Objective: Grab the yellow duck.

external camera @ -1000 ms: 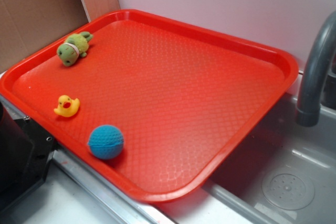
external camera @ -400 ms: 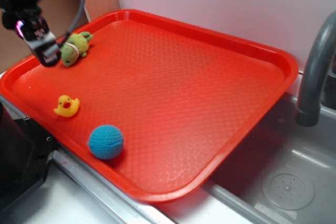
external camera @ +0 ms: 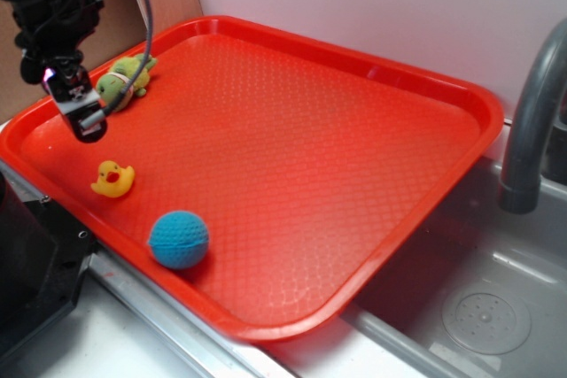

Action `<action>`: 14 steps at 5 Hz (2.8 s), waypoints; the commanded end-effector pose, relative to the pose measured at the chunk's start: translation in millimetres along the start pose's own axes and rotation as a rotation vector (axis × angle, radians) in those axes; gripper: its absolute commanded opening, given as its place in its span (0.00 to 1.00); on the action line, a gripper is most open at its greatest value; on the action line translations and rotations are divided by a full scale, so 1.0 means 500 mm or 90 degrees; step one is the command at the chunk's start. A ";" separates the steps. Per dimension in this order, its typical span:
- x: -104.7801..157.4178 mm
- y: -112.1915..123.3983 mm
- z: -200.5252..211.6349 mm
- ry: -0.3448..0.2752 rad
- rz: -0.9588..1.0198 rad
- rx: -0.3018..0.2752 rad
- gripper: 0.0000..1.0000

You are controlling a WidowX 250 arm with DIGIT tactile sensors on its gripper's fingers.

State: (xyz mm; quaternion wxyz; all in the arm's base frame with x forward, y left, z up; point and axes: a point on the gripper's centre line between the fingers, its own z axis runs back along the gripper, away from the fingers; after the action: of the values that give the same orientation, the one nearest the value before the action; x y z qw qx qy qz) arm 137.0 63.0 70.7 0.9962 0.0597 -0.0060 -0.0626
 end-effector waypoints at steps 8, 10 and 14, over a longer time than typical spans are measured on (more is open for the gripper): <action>0.004 -0.131 -0.011 0.001 -0.034 -0.082 1.00; 0.035 -0.154 -0.039 -0.001 -0.073 -0.082 1.00; 0.097 -0.209 -0.116 0.059 -0.110 -0.062 0.00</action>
State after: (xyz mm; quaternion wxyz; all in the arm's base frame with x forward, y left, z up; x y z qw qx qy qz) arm 176.1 -37.7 8.2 0.9878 0.0133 0.0419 -0.1492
